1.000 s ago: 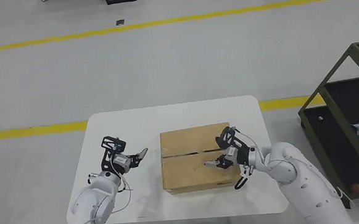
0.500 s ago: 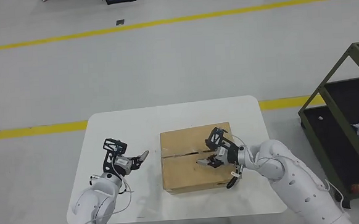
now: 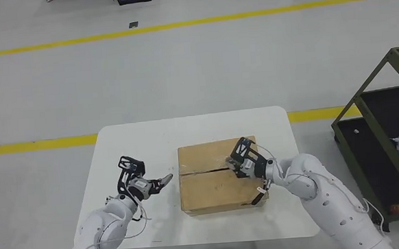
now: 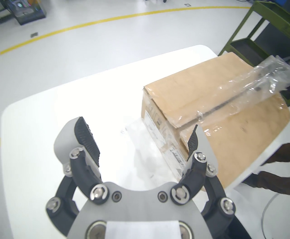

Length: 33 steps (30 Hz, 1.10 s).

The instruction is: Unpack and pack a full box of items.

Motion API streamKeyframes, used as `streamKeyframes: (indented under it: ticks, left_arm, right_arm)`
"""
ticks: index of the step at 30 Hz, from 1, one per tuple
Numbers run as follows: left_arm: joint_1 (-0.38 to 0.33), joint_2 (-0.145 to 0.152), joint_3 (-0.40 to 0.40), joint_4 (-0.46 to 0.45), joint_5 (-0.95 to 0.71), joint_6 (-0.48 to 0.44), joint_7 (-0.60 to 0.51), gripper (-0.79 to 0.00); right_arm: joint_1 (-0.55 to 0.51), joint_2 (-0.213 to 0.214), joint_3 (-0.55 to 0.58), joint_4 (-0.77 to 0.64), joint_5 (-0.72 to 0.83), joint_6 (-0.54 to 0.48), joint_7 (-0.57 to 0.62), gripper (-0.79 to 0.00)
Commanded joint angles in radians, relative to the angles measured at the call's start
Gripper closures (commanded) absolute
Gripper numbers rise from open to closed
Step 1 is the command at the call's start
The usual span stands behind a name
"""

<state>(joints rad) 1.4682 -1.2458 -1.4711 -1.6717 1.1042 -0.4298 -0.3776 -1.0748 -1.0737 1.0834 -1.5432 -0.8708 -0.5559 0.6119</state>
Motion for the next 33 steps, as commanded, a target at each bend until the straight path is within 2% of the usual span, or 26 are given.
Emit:
streamKeyframes:
  ticks: [1, 4, 7, 19, 28, 33]
  left_arm:
    - [-0.004, 0.003, 0.001, 0.014, -0.054, -0.052, -0.060, -0.785]
    - [-0.019, 0.007, 0.012, 0.040, -0.095, -0.076, -0.142, -0.785]
    - [-0.037, 0.007, 0.030, 0.071, -0.115, -0.066, -0.169, -0.785]
    - [-0.124, 0.002, 0.102, 0.179, -0.162, 0.018, -0.213, -0.785]
    - [-0.159, 0.003, 0.134, 0.209, -0.154, 0.049, -0.220, -0.785]
    - [-0.171, 0.004, 0.151, 0.225, -0.136, 0.065, -0.206, -0.785]
  right_arm:
    - [-0.008, 0.003, 0.012, -0.015, -0.011, 0.008, 0.002, 0.000]
    - [-0.018, 0.007, 0.026, -0.037, -0.026, 0.014, 0.009, 0.000]
    - [-0.022, 0.010, 0.035, -0.051, -0.033, 0.018, 0.014, 0.000]
    - [-0.001, 0.010, 0.022, -0.082, -0.091, 0.034, 0.038, 0.000]
    - [0.003, 0.010, 0.018, -0.109, -0.138, 0.043, 0.041, 0.000]
    - [0.000, 0.013, 0.005, -0.139, -0.238, 0.060, 0.067, 0.000]
